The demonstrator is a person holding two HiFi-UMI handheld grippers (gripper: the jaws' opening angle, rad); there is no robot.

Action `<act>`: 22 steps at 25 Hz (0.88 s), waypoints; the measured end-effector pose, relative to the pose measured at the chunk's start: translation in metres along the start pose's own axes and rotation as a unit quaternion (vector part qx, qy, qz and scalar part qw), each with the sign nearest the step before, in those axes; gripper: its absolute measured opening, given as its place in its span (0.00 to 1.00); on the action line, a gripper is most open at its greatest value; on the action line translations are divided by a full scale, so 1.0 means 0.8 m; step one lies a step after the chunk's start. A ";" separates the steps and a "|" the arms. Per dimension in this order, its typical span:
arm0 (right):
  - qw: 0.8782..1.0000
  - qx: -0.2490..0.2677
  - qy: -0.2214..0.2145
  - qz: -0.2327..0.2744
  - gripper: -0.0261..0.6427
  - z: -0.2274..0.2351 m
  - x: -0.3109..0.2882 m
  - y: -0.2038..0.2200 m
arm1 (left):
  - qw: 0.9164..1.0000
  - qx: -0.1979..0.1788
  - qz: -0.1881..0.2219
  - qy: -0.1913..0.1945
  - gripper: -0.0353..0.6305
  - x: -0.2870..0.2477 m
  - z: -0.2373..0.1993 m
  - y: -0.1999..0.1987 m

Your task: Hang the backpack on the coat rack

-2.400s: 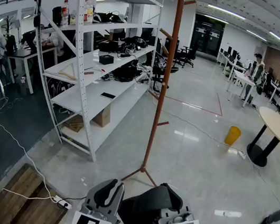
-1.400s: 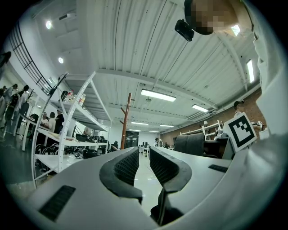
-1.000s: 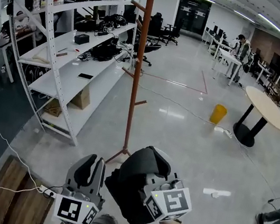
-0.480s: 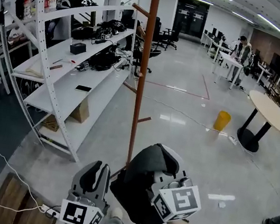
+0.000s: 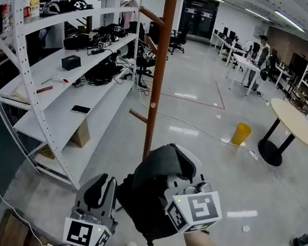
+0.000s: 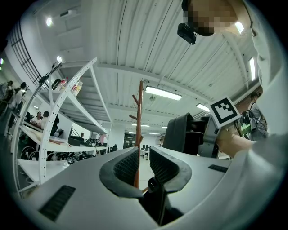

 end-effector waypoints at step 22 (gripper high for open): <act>0.994 0.030 0.020 -0.107 0.09 0.106 -0.226 0.068 | 1.000 0.002 -0.029 -0.007 0.18 -0.100 -0.074 0.023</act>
Point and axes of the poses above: the fingertips, and each gripper's own axes: x backward along the fingers, z to its right, y out of its underside, the point moved 1 cm from there along x, backward along the fingers, and after that the axes turned 11 degrees about x, right-handed, at the moved point
